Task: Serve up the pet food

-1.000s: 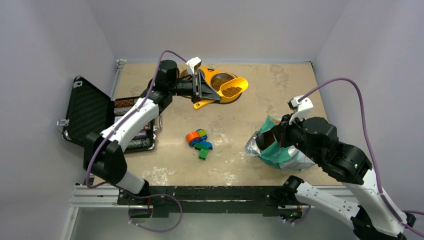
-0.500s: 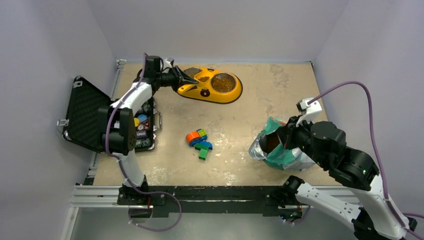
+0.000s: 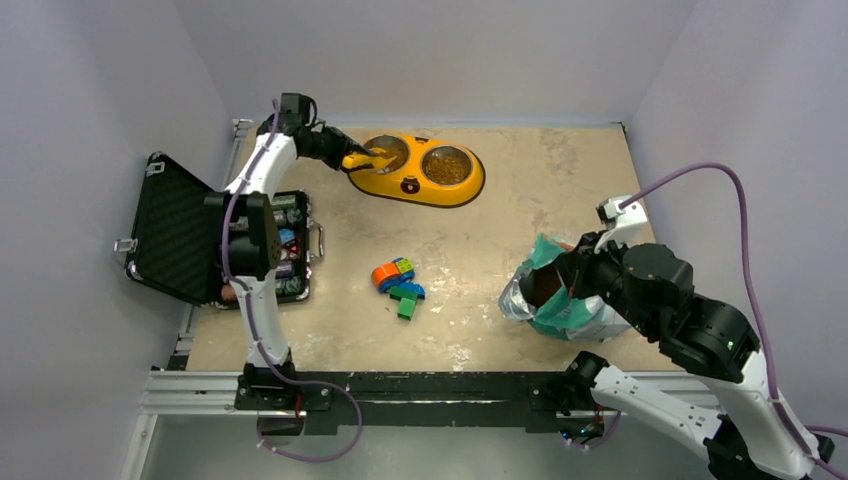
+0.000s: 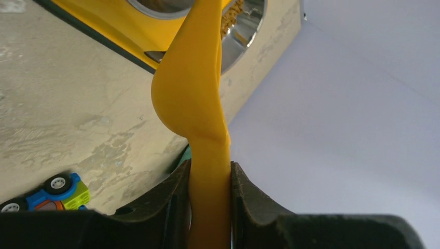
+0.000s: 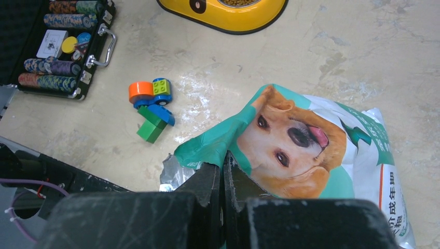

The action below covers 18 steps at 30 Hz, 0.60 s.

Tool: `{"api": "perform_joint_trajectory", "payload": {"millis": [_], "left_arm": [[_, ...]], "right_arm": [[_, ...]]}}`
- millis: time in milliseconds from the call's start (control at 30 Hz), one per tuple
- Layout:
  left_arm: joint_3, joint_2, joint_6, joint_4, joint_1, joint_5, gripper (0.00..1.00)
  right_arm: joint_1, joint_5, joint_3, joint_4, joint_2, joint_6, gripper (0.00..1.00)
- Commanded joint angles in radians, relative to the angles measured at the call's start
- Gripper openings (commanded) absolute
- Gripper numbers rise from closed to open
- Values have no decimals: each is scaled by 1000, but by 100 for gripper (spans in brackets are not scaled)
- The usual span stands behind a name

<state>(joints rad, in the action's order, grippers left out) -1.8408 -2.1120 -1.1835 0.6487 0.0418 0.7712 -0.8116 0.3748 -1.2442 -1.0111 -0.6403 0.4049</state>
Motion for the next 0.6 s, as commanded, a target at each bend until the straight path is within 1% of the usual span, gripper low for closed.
{"api": "perform_joint_trajectory", "payload": {"millis": [0, 100, 200, 300, 467, 567], "left_arm": [[-164, -34, 11, 220, 1, -108, 0], [-280, -78, 11, 345, 1, -208, 0], [-328, -102, -25, 386, 5, -269, 0], [-353, -119, -54, 399, 15, -296, 0], [-458, -152, -56, 488, 53, -314, 0], [-464, -134, -66, 508, 66, -332, 0]], "right_arm": [[-3, 40, -53, 60, 24, 24, 0], [-3, 31, -43, 58, 33, 38, 0], [-3, 31, -44, 53, 41, 43, 0], [-3, 30, -35, 59, 48, 43, 0], [-3, 8, -52, 58, 26, 35, 0], [-3, -27, -35, 72, 26, 34, 0]]}}
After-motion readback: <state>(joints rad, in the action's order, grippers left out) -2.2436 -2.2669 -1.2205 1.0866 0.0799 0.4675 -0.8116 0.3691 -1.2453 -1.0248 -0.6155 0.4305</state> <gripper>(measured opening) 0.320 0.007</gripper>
